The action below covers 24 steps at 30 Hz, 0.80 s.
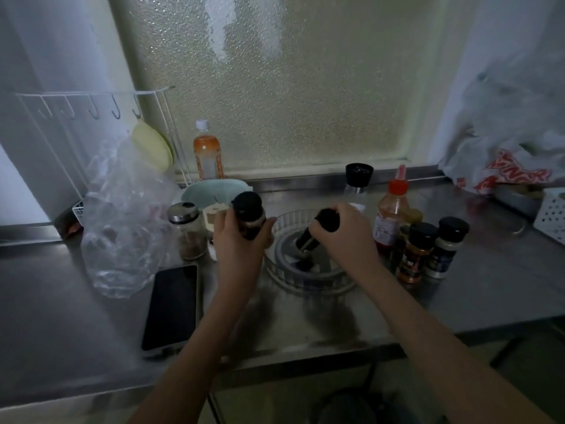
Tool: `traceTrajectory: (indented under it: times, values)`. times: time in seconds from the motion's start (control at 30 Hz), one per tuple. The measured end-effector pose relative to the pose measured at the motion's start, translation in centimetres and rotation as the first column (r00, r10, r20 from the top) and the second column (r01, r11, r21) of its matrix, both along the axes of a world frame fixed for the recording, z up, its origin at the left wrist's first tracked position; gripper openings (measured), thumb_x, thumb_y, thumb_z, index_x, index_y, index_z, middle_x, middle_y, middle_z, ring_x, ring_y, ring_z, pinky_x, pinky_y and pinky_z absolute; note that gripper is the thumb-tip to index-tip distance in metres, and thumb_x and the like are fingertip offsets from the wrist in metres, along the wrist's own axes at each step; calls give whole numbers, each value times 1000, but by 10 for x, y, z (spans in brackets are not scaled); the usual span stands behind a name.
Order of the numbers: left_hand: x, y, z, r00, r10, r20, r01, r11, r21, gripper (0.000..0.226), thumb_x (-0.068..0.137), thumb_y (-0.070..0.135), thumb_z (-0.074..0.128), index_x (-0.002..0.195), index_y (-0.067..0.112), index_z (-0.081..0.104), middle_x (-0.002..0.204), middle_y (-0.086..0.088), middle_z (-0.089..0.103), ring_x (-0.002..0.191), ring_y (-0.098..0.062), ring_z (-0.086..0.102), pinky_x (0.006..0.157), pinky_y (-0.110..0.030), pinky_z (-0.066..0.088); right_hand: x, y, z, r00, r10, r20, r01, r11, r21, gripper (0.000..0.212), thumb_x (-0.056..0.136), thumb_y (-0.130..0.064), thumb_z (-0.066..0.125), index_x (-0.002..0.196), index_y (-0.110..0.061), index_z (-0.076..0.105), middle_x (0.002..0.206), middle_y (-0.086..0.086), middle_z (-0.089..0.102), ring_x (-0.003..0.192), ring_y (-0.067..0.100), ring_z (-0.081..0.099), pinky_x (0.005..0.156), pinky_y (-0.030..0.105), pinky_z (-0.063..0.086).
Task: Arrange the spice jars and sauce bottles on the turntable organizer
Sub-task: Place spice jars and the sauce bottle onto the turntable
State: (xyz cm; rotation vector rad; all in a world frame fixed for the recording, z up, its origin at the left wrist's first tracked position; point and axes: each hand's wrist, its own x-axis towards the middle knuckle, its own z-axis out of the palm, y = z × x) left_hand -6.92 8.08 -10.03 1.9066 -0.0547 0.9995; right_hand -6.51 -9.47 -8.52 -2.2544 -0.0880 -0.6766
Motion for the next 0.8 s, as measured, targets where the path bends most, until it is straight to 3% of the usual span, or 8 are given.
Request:
traceTrajectory:
  times: [0.1,0.2,0.3,0.43,0.53,0.63,0.73,0.8]
  values:
    - [15,-12,7,995,-73,-66,81,989,122,44,73,29,78,106,7,59,102,-6,56,92,-11,45,75,-9,27,9,0,4,999,32,27,-32,999,21,30,77,-36,65,95,-13,57,92,6,60,84,19,57,68,30,43]
    - [20,-25,-3,974,-187,-131,210,958,194,45,74,26,78,110,7,58,107,-9,58,94,-13,49,75,-11,29,12,2,-3,997,55,56,-56,998,3,43,79,-41,67,111,-15,54,99,-3,57,90,10,53,76,24,43]
    - [21,-27,-17,973,-187,-138,208,964,166,46,76,29,76,113,9,56,109,-10,61,94,-12,52,74,-10,29,11,2,-16,993,115,16,-116,991,64,46,76,-43,69,112,-24,48,93,-15,53,82,2,53,66,14,40]
    - [22,-21,-29,957,-233,-172,263,948,178,55,78,31,71,126,16,49,114,-7,64,101,-19,59,77,-24,40,11,2,-38,980,183,-76,-176,980,90,46,76,-39,72,111,-25,46,94,-15,53,87,3,50,61,2,34]
    - [18,-19,-30,961,-242,-137,267,940,214,53,81,27,68,129,13,48,109,-5,68,98,-19,62,74,-25,43,12,1,-47,968,214,-133,-211,977,34,49,75,-38,73,115,-22,49,108,-3,63,94,7,55,68,8,36]
    - [13,-15,-30,971,-216,-99,234,940,247,49,85,25,60,131,12,49,103,-8,68,93,-22,62,72,-27,45,3,1,-41,945,259,-202,-258,966,32,54,75,-48,69,119,-26,48,111,-8,61,102,10,59,76,21,44]
    - [11,-6,-28,999,-48,-15,50,981,189,44,84,29,51,124,11,54,100,-10,61,92,-18,53,75,-22,38,-19,-11,-23,990,10,144,-18,998,53,48,82,-51,59,121,-24,49,107,-10,56,93,-1,54,78,20,48]
    - [12,-1,-26,997,80,2,-79,987,136,36,81,26,50,112,8,54,101,-12,58,94,-18,47,72,-15,29,-33,-30,-17,871,-283,402,275,958,78,40,84,-43,59,114,-19,51,106,-1,56,96,13,52,84,38,47]
